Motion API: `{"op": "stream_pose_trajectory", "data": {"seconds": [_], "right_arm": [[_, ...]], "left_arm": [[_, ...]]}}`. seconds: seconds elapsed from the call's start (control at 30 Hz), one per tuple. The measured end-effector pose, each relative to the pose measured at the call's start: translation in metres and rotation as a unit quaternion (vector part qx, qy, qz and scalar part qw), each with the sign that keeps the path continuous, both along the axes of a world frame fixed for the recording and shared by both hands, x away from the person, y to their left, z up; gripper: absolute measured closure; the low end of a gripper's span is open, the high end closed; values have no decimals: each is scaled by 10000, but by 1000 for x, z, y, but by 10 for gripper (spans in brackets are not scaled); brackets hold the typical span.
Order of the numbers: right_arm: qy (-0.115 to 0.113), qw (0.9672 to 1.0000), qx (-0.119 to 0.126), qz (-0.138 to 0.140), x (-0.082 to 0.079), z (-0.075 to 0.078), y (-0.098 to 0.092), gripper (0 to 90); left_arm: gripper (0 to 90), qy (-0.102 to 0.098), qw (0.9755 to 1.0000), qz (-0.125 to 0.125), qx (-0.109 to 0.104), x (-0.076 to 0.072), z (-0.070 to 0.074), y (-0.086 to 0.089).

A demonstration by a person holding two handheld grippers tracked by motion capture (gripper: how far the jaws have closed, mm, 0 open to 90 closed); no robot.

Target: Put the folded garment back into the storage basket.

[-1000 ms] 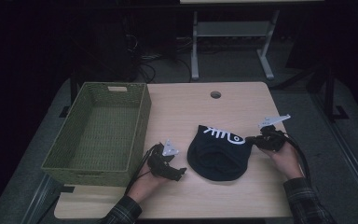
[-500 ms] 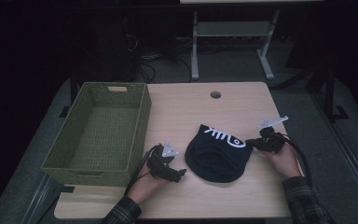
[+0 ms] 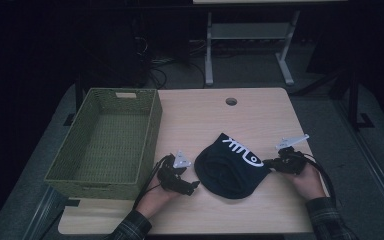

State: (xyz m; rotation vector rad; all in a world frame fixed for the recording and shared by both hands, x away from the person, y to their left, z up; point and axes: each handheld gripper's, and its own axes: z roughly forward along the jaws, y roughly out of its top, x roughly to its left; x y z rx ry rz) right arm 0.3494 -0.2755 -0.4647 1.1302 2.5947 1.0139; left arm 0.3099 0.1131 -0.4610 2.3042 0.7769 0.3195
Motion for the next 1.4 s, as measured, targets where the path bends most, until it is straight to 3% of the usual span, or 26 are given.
{"op": "stream_pose_trajectory", "data": {"seconds": [0.53, 0.63, 0.7, 0.77, 0.9, 0.97, 1.07, 1.17, 1.3, 1.4], "right_arm": [[-105, 9991, 76, 395, -31, 7, 23, 900], [-163, 9992, 109, 356, -33, 8, 24, 900], [-375, 9991, 154, 144, -35, 10, 19, 899], [-414, 9990, 151, 17, -36, 9, 16, 890], [-627, 9960, 208, -598, -39, 8, 0, 677], [-719, 9940, 121, -821, -41, 7, -5, 570], [-905, 9903, -4, -1053, -43, 6, -9, 425], [-896, 9879, -76, -1265, -44, 2, -11, 304], [-931, 9847, -246, -1451, -43, -3, -12, 192], [-900, 9841, -233, -1510, -42, -5, -13, 169]], "left_arm": [[120, -19, 10000, -26, -36, -1, 1, 0], [120, -14, 10000, -33, -18, -1, 2, 0], [120, -21, 10000, -52, -13, -1, 6, 0], [120, -37, 10000, -58, -20, -2, 7, 0], [122, -15, 9998, -178, -23, -4, 15, -3], [122, 7, 9997, -249, -5, -3, 18, -5], [123, 27, 9994, -337, 42, -2, 22, -8], [125, 100, 9991, -414, 77, 1, 25, -10], [125, 196, 9981, -547, 194, 5, 27, -15], [124, 260, 9970, -650, 325, 7, 29, -18]]}}
